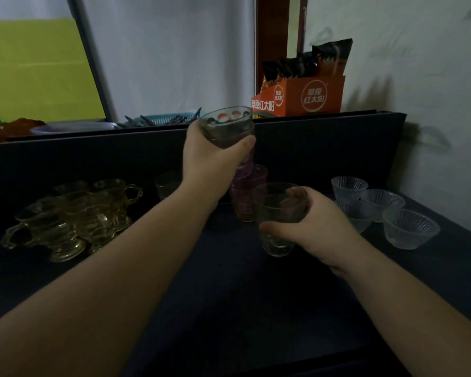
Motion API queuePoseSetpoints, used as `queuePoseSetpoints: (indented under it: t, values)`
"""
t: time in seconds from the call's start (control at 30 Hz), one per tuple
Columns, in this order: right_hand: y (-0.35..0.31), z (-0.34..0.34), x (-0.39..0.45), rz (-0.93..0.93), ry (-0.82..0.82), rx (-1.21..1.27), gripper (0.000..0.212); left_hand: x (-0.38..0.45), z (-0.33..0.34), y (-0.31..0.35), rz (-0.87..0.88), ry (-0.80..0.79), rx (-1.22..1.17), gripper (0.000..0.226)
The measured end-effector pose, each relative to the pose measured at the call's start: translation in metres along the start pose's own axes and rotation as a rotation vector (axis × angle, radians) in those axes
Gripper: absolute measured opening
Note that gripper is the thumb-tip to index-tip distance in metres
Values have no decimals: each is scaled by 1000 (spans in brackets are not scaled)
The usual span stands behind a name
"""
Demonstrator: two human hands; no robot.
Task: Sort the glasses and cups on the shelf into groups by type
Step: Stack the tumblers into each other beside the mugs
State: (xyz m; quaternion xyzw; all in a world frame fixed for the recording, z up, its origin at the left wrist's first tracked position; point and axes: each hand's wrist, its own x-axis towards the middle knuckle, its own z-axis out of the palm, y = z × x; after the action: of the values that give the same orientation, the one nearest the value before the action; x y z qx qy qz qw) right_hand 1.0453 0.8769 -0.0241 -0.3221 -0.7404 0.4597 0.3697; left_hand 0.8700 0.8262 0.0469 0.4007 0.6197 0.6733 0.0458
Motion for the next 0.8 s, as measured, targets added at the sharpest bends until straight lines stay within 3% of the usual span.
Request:
queuePoseSetpoints:
  t: [0.1,0.3,0.67,0.8]
  values:
    - [1,-6,-3,-4,11,8,75,11,16,-9,-9,-32,19,62]
    - [-3,-23,-13,-31,30,12,71,11,29,-34,-53,-60,88,66]
    - [-12,-30,-15,-69,43,103,81,-4,30,-49,-87,-149,79,62]
    - [-18,-29,-15,-101,28,112,78,-3,24,-48,-92,-181,156,79]
